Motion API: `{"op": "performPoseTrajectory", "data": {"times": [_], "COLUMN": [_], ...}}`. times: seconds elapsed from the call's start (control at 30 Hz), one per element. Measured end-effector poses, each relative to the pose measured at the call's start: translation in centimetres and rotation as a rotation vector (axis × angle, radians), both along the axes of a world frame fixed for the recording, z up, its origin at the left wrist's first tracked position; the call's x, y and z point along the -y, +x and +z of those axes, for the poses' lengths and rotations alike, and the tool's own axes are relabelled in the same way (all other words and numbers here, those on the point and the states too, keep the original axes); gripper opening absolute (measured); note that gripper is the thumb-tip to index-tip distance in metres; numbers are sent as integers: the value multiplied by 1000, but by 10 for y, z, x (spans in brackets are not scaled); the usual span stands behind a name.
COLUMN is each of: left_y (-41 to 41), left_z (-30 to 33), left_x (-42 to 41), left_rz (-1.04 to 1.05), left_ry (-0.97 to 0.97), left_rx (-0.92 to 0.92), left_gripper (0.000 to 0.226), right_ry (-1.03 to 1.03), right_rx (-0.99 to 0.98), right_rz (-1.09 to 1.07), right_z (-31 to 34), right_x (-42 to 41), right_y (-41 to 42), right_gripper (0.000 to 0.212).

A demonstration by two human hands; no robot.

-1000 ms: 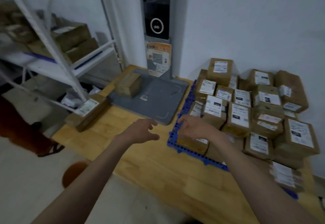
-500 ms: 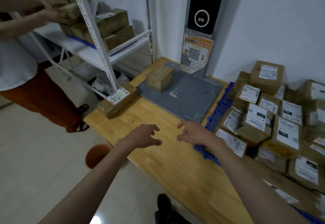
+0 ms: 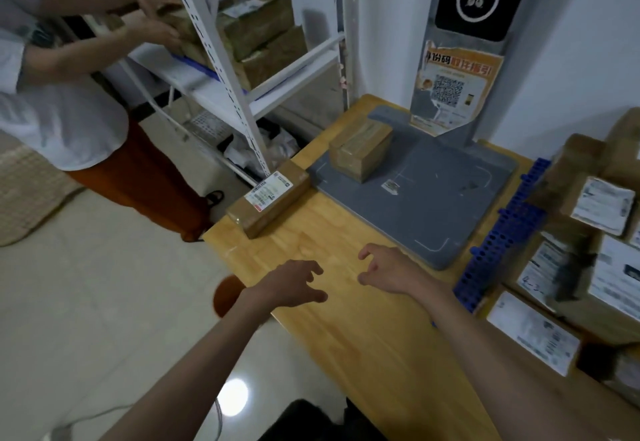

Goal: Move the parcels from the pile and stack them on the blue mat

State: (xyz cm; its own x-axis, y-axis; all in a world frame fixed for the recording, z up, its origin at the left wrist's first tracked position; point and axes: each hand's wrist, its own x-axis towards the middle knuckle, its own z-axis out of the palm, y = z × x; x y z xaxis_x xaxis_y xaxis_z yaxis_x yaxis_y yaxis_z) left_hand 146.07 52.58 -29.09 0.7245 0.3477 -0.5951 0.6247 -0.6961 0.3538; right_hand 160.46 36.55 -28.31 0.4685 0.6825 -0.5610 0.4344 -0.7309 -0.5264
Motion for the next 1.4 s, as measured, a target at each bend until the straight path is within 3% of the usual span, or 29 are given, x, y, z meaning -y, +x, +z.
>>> {"op": "performPoseTrajectory", "data": {"times": [0.43,0.57,0.73,0.93,1.2,1.4], "left_y": [22,36,43,57,90,84], "left_z": [-40,-47,-55,-73,-106,-118], "left_x": [-117,-168,-239,-307,-335,-329], "left_rz": [-66,-91,-114,15,-34,-108], "left_ry": [-53,-27,99,65,-3,-119], "left_rx": [-46,16,67,116,0,-35], "left_gripper": [60,60,68,89,102,91], "right_ry": [-20,-26,-14,40,39,-1], "right_rx": [-104,-160,-241,-282,-223,-276], "right_rz": [-118,-190,-244,-340,-446,-481], "right_z": [-28,-33,-42,-53,-61,-75], "right_x": [-79,-114,-175,-222,-242,-252], "right_y": [2,-3,-10,-20,-20,-27], "right_gripper": [51,50,49,46,42,55]}}
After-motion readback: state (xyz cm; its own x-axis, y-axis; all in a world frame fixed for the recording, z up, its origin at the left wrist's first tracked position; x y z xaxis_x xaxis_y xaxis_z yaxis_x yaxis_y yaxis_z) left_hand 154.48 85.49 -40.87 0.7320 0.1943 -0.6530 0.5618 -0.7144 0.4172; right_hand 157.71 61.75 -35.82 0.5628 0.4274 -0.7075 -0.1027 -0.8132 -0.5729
